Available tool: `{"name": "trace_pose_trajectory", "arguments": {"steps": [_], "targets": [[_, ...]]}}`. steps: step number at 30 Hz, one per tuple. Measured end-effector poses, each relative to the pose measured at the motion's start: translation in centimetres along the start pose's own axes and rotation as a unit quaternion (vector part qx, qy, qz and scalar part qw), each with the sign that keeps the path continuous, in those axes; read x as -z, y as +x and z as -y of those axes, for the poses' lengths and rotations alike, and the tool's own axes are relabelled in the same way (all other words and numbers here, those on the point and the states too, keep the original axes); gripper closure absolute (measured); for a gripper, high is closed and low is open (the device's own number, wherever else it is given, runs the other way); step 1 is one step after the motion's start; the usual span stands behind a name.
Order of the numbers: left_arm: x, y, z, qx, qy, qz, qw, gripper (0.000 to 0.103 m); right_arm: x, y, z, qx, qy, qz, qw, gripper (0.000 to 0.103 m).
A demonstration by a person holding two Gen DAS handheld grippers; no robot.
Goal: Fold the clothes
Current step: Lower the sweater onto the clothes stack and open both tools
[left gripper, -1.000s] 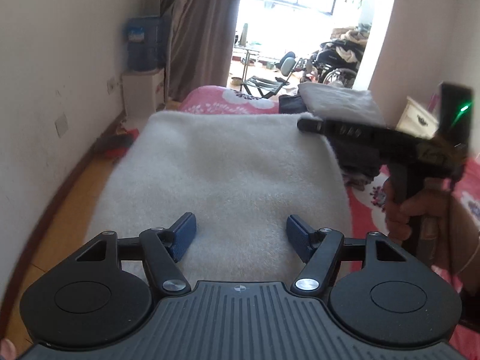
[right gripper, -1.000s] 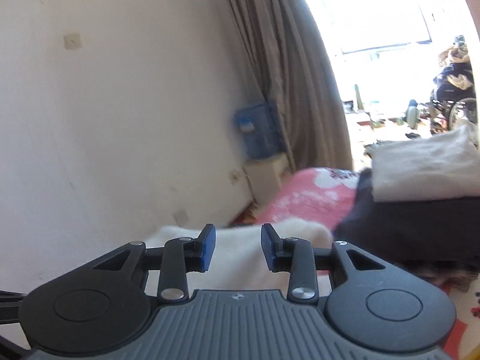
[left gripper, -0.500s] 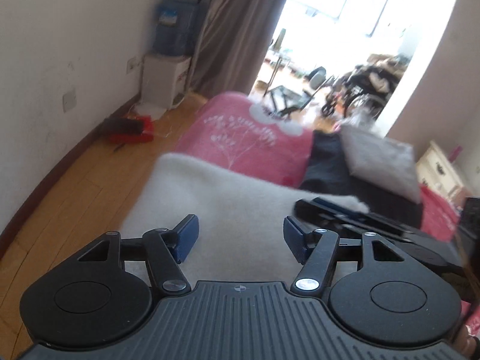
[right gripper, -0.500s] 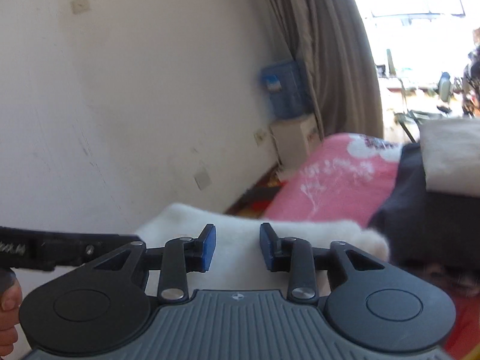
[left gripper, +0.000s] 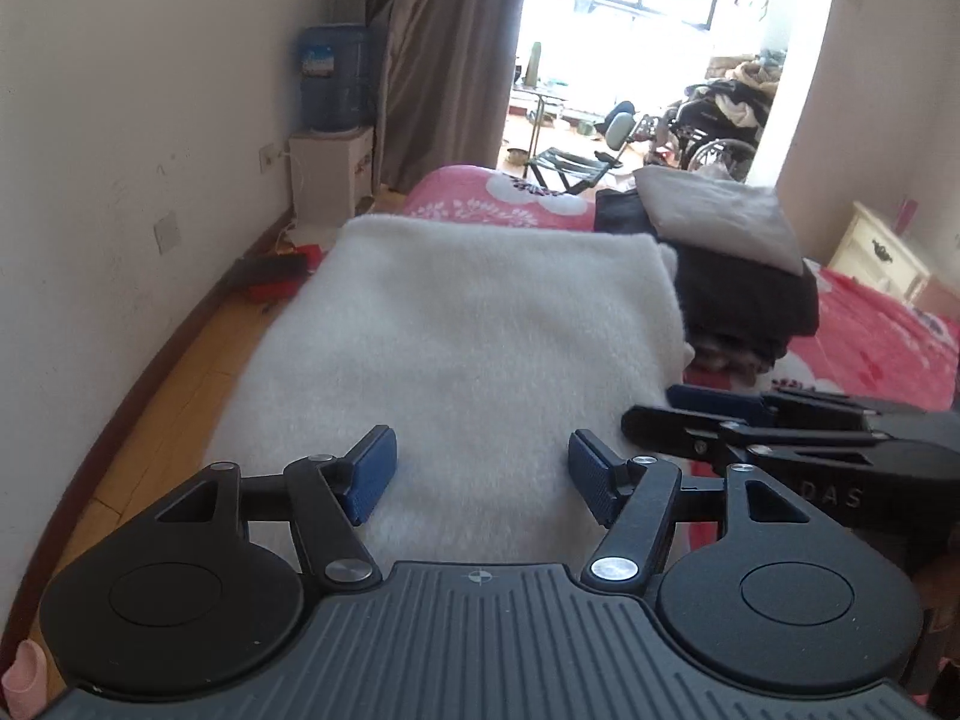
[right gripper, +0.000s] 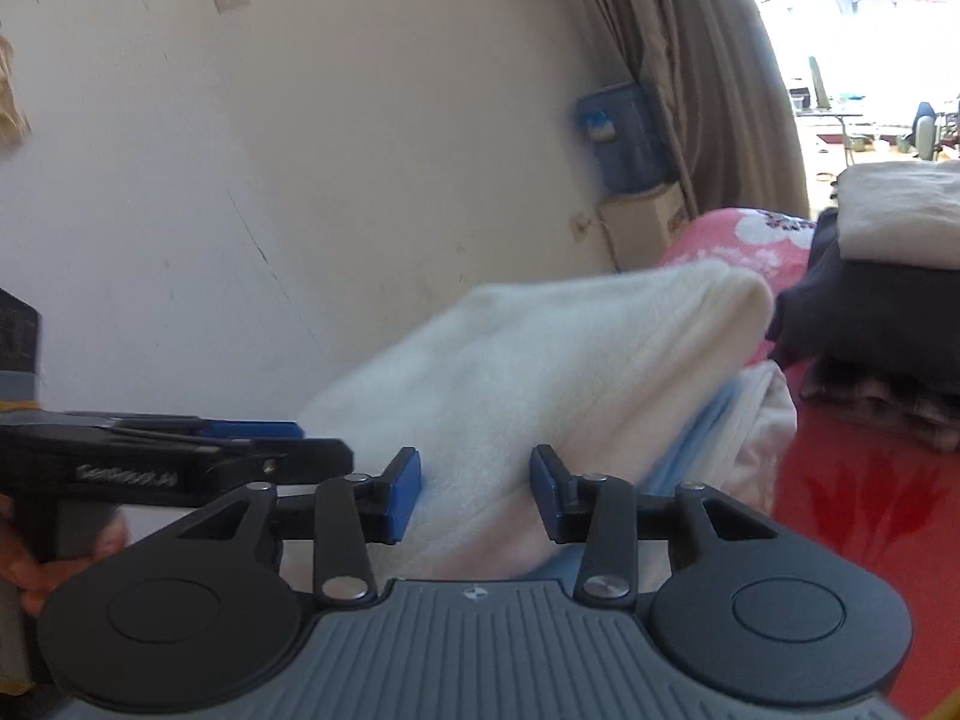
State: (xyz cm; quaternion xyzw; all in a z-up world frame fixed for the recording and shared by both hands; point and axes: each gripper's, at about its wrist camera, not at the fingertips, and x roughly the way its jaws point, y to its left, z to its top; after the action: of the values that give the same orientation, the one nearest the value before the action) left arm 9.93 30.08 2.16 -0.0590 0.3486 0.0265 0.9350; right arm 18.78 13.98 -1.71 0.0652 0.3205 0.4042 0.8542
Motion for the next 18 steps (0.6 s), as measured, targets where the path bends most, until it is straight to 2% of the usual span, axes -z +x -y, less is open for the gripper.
{"name": "trace_pose_trajectory", "arguments": {"steps": [2, 5, 6, 9, 10, 12, 18], "targets": [[0.4, -1.4, 0.6, -0.001, -0.006, 0.008, 1.0000, 0.039, 0.1, -1.0, -0.9, 0.018, 0.009, -0.001, 1.000, 0.057], [0.9, -5.1, 1.7, 0.004, -0.007, 0.036, 0.9993, 0.035, 0.1, -5.6, -1.5, 0.011, 0.048, 0.023, 0.999, 0.056], [1.1, -6.5, 2.3, 0.001, -0.001, 0.048, 0.9988, 0.031, 0.4, -7.2, -1.8, 0.014, 0.050, 0.030, 0.998, 0.053], [2.5, -9.6, 3.7, -0.002, -0.006, 0.059, 0.9982, 0.026, 2.2, -11.5, -2.6, 0.038, 0.037, 0.034, 0.998, 0.047], [3.2, -10.2, 4.1, 0.008, -0.019, 0.058, 0.9981, 0.025, 3.1, -12.4, -2.7, 0.049, 0.036, 0.028, 0.998, 0.041], [4.6, -10.9, 4.4, 0.020, -0.043, 0.040, 0.9980, 0.025, 4.8, -14.2, -2.8, 0.069, 0.033, 0.017, 0.997, 0.036], [8.4, -11.5, 5.0, 0.037, -0.100, -0.015, 0.9942, 0.025, 9.2, -17.6, -2.6, 0.098, 0.058, -0.019, 0.993, 0.031]]}}
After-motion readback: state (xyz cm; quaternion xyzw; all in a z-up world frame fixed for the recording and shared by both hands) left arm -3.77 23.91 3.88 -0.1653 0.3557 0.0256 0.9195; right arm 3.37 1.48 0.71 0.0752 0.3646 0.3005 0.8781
